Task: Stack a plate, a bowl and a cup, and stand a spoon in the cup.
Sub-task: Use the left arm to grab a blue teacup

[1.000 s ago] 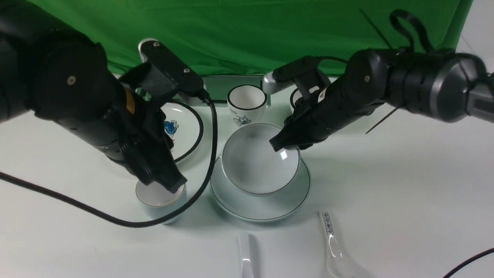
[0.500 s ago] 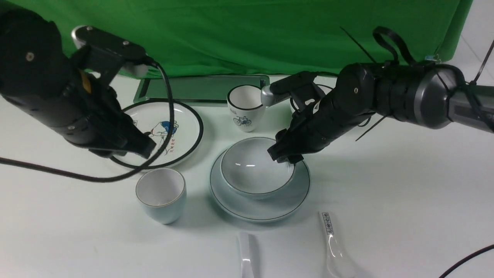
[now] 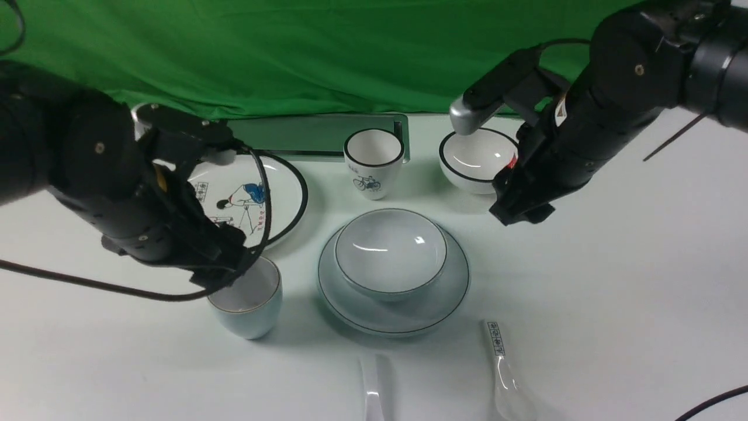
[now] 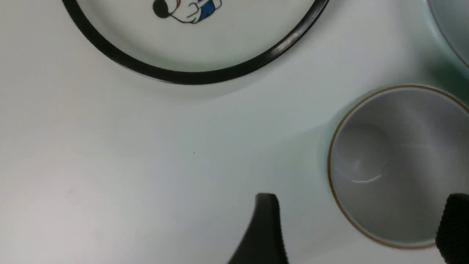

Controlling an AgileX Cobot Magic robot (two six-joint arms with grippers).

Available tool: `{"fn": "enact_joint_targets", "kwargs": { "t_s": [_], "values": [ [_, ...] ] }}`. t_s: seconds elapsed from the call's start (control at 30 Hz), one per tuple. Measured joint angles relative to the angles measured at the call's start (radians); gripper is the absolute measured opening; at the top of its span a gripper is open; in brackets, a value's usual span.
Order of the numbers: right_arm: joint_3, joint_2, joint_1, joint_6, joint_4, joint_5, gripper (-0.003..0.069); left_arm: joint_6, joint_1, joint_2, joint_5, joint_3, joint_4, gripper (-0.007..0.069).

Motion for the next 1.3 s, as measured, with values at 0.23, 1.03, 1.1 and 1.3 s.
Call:
{"fn": "enact_joint_targets", "kwargs": {
  "t_s": [0.23,1.03,1.1,1.3],
  "values": [
    [0.000,-0.019,0.000,0.010,-0.014,0.043,0.0348,0.011,0.000,0.138,-0.050,0.000,-0.009,0.0288],
    [0.000,-0.133,0.000,0.044,-0.116,0.096,0.0286,0.179,-0.109,0.254,0.305,-0.476,-0.062,-0.0038],
    [0.000,-0.139,0.000,0.047,-0.117,0.096,0.0286,0.179,-0.097,0.241,0.328,-0.457,-0.051,-0.0038],
    [0.000,-0.141,0.000,0.061,-0.117,0.093,0.0286,0.170,-0.067,0.116,0.323,-0.291,-0.051,-0.0038]
  ]
}}
